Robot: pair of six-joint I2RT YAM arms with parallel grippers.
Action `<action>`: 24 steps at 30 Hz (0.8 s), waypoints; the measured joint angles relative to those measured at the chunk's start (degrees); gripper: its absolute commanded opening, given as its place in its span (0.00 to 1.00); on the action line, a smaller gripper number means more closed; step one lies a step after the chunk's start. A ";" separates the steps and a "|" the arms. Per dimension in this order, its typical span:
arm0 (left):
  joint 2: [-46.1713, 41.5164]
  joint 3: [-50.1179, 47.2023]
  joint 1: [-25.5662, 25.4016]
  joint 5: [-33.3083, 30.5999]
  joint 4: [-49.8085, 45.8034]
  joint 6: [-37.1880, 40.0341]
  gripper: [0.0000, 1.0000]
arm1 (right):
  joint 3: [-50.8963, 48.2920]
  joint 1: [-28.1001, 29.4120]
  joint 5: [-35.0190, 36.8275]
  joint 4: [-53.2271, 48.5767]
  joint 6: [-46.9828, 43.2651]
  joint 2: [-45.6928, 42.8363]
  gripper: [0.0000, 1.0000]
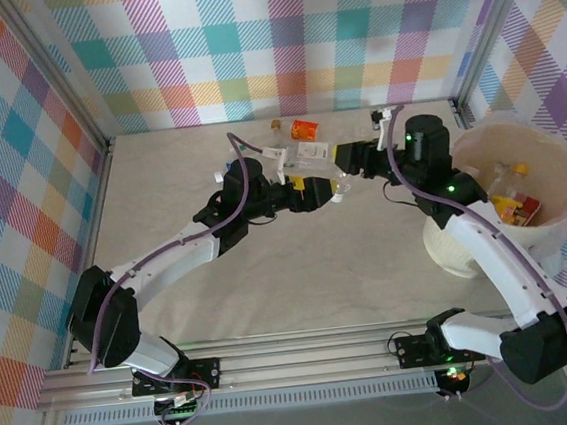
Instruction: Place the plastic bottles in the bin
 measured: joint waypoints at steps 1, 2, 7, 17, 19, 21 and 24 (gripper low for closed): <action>-0.24 -0.02 0.00 -1.77 -0.81 0.20 1.00 | 0.68 -0.15 1.99 -1.18 -1.46 -1.09 0.41; -0.44 -0.09 0.00 -3.26 -1.29 0.35 1.00 | 1.38 -0.35 3.80 -2.25 -2.80 -2.10 0.40; -1.05 -0.48 0.00 -10.84 -4.28 0.81 1.00 | 5.11 -0.46 14.21 -5.81 -10.84 -8.48 0.39; -0.15 -0.17 0.00 -15.54 -6.60 0.50 1.00 | 7.15 -0.92 39.93 -6.40 -29.73 -15.02 0.38; 0.98 0.44 0.00 -15.65 -6.73 0.24 1.00 | 6.58 -2.25 44.65 -5.18 -33.44 -15.28 0.38; 2.16 1.25 0.00 -15.63 -7.02 -0.17 1.00 | 6.14 -4.63 48.15 -4.24 -35.91 -15.21 0.37; 3.74 2.75 0.00 -15.39 -7.67 -0.46 1.00 | 4.83 -10.23 51.87 -3.50 -37.20 -15.26 0.37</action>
